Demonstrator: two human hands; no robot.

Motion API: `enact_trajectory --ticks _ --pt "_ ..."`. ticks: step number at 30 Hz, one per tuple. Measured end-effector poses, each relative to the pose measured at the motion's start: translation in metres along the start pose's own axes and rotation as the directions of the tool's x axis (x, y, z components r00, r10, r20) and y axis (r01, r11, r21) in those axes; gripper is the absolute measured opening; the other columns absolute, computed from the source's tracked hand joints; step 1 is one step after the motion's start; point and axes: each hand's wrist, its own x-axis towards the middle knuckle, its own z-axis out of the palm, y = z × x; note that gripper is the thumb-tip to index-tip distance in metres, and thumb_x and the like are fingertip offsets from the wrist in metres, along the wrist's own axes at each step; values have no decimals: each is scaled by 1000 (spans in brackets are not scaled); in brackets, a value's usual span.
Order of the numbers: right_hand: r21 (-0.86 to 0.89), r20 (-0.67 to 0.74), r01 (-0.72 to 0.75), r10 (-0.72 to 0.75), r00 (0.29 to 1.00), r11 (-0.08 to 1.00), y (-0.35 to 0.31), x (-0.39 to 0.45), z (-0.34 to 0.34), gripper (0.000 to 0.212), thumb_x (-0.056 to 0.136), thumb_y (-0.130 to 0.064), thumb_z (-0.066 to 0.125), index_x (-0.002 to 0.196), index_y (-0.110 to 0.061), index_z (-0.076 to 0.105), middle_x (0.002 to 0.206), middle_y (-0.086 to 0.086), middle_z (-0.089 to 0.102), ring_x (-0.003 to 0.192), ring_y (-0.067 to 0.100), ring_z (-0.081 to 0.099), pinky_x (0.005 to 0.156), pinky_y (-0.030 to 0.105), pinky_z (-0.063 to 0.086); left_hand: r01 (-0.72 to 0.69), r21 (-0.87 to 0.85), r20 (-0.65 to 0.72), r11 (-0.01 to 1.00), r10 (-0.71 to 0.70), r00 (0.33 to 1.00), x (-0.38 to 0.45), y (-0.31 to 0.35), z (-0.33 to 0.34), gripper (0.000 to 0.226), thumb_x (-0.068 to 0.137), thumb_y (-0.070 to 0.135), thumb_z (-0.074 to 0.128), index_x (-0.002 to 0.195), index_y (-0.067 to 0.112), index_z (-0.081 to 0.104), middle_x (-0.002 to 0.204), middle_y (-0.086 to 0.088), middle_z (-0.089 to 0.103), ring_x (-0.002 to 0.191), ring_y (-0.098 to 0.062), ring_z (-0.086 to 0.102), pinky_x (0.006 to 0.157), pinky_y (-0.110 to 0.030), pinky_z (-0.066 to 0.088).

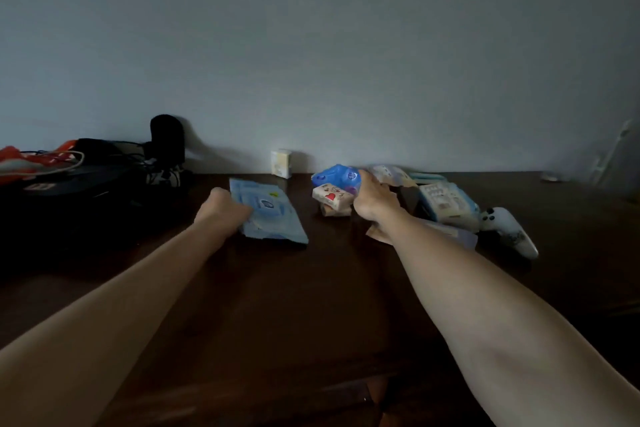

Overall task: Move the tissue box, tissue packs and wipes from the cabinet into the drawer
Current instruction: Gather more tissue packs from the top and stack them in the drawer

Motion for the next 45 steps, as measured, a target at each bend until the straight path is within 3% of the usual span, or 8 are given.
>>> enact_trajectory --ticks 6,20,23,26,29,33,38,45 --pt "-400 -24 38 -52 998 916 -4 10 14 32 102 -30 47 130 -22 60 138 9 57 132 32 43 100 44 38 -127 337 -20 933 142 990 -4 -17 27 72 86 45 66 150 21 43 147 -17 43 134 -37 40 110 -49 33" --pt "343 -316 12 103 943 939 10 -49 9 18 97 -30 62 104 -17 72 103 4 74 100 25 66 75 29 41 -238 158 -159 958 263 952 -36 -13 13 54 89 40 68 137 18 56 147 -17 41 135 -35 38 111 -52 34" --pt "492 -339 222 -50 940 842 5 -73 5 13 95 -27 68 101 -16 70 93 -3 72 87 15 66 76 28 47 -439 164 -231 884 467 854 -58 -3 13 73 83 25 75 147 17 41 151 -19 35 139 -37 30 112 -54 30" --pt "506 -325 377 -234 916 776 2 -90 -5 11 92 -26 71 99 -18 71 89 -11 69 82 3 62 77 22 47 -672 421 -92 610 765 637 -82 16 24 96 77 22 80 157 27 26 160 -16 25 146 -39 24 116 -55 27" --pt "543 -334 452 -312 890 708 7 -96 -22 8 91 -25 69 98 -23 73 92 -15 72 88 -1 64 82 24 50 -703 603 -3 377 882 471 -96 43 34 75 78 21 79 147 21 48 158 -17 35 148 -41 25 119 -56 24" --pt "517 -315 292 -138 939 805 40 -87 -48 32 95 -42 56 127 -41 53 115 -20 67 109 2 60 87 32 44 -625 579 -117 524 812 572 -99 68 40 42 84 33 78 116 8 65 117 -17 68 122 -39 53 105 -51 35" --pt "-50 -145 -254 245 959 966 120 -64 -55 44 95 -42 57 137 -31 50 145 13 44 134 37 38 105 53 39 -713 439 -134 547 824 550 -112 81 58 32 85 14 75 112 9 59 101 -16 67 97 -38 61 83 -48 45" --pt "-115 57 -246 253 966 962 133 -64 -30 52 101 -53 26 149 -35 30 163 17 7 146 45 14 115 59 20 -736 371 -23 566 798 602 -112 64 83 30 83 7 73 107 9 56 111 -15 64 106 -36 58 88 -47 44"
